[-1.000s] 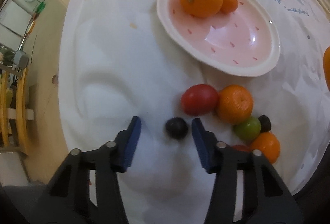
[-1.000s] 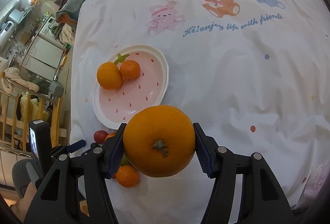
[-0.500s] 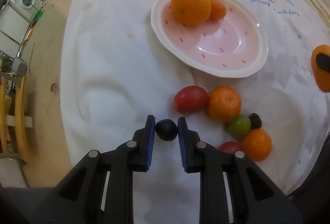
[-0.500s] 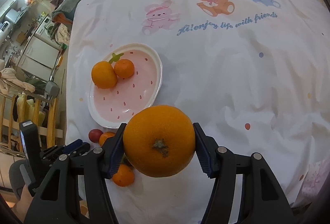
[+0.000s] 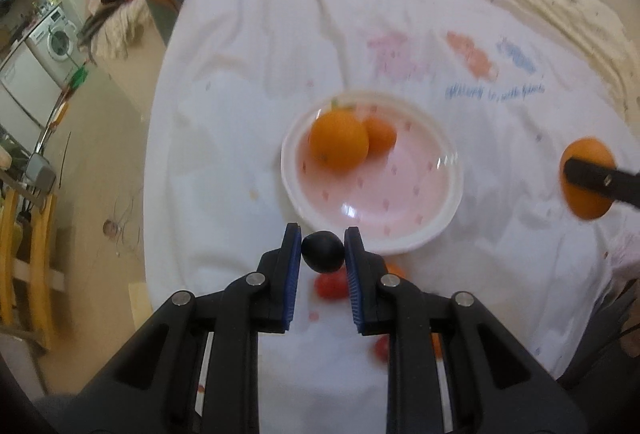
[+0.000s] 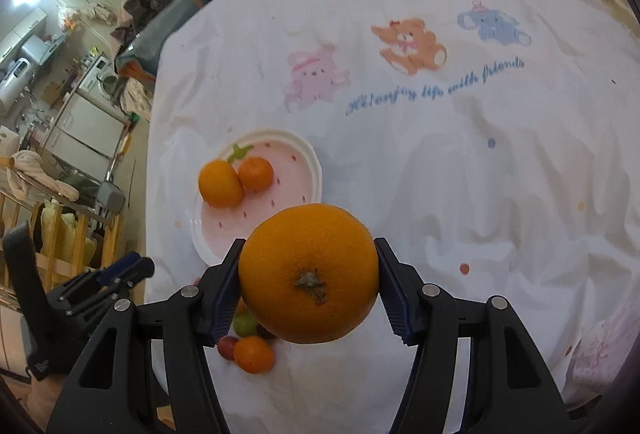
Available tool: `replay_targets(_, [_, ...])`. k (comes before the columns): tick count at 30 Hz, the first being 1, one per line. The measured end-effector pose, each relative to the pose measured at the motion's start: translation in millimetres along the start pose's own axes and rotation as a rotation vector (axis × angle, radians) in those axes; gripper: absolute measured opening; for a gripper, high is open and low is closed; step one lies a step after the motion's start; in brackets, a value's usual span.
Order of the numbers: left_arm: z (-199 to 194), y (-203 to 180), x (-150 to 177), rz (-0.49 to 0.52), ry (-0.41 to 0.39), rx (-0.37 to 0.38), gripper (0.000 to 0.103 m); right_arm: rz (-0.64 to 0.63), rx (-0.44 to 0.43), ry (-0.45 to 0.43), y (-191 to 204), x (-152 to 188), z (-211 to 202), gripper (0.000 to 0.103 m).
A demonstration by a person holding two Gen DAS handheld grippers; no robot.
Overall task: Organize fruits
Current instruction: 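Carry the orange and grape to the pink plate and release both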
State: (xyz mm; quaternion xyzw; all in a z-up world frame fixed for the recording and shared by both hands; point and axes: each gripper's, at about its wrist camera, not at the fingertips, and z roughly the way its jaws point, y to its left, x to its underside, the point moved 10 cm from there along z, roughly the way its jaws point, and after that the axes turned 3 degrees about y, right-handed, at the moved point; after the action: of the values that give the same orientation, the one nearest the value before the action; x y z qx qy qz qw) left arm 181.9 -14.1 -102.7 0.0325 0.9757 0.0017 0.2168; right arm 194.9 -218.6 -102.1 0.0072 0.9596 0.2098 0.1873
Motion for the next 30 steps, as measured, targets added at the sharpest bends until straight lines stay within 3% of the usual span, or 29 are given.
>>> replay_targets(7, [-6, -4, -38, 0.038, -0.027, 0.0, 0.018, -0.046, -0.002, -0.024, 11, -21, 3, 0.064])
replay_targets(12, [10, -7, -47, 0.075, 0.009, -0.008, 0.018, -0.08, 0.015, -0.016, 11, -34, 11, 0.064])
replay_targets(30, [83, -10, -30, 0.073, 0.155, 0.018, 0.018, -0.168, 0.035, 0.106, 22, -59, 91, 0.064])
